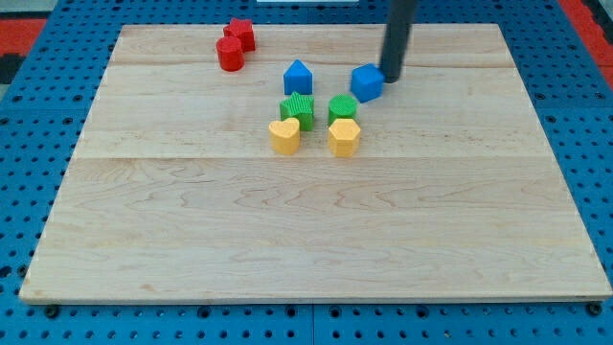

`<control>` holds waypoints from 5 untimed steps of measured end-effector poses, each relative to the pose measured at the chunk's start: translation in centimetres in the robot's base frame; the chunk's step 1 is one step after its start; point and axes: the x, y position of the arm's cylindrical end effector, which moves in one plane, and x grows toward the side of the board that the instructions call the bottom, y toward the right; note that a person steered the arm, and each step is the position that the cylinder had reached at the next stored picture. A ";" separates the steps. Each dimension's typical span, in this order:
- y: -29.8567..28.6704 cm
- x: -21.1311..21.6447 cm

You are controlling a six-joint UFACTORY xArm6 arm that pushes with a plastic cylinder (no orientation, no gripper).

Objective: Nudge the red star a bit down

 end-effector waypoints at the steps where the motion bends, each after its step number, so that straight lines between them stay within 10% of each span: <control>1: -0.9 -1.2; 5: -16.0 -11.2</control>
